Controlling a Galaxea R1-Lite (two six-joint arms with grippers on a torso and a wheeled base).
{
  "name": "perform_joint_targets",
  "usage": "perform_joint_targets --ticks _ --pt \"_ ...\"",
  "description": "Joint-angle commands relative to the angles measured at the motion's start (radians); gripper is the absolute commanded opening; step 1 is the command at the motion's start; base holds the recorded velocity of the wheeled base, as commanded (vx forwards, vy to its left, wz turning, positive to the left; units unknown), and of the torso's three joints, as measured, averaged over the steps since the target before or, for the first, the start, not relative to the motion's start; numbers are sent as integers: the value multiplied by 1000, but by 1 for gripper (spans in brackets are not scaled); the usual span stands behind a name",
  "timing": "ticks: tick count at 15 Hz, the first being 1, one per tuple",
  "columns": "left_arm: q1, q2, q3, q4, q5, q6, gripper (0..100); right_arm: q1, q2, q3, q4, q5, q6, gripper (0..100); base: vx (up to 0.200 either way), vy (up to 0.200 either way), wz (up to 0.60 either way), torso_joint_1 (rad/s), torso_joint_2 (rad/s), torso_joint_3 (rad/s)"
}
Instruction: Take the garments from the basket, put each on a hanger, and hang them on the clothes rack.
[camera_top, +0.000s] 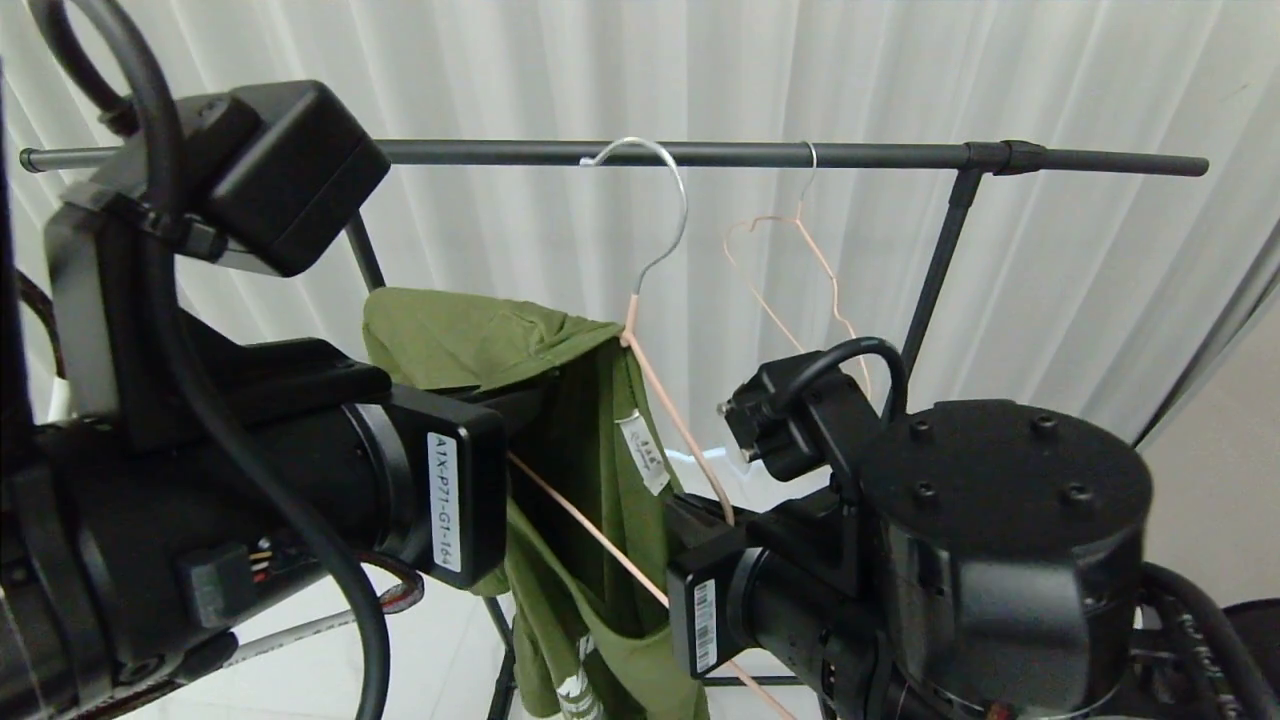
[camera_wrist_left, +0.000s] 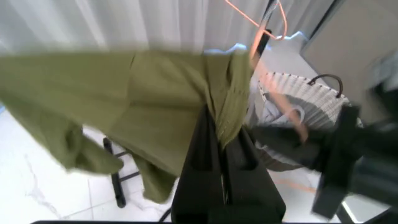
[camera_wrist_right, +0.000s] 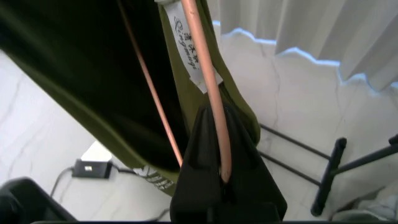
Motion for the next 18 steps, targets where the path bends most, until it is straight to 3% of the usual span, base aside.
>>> perform_joint_targets --ticks 1,7,8,13,14,16,18 --pt "0 -9 6 0 1 0 0 0 -13 5 -40 -19 -19 0 0 0 0 0 0 0" --pt "1 -7 39 0 4 5 0 0 -14 4 -157 -36 -142 0 0 0 0 0 0 0" --pt "1 -9 43 0 4 5 100 0 -14 4 -163 -36 -154 0 0 0 0 0 0 0" --pt "1 -37 63 0 6 11 100 -19 -36 30 -178 -36 -190 0 0 0 0 0 0 0" --pt "3 -63 86 0 6 48 100 -36 -56 56 -178 -36 -208 0 0 0 0 0 0 0" --pt "55 -141 146 0 -7 204 100 -95 -123 139 -178 -25 -256 0 0 0 0 0 0 0" --pt "136 -172 149 -2 -83 296 100 -156 -197 217 -177 32 -277 0 0 0 0 0 0 0"
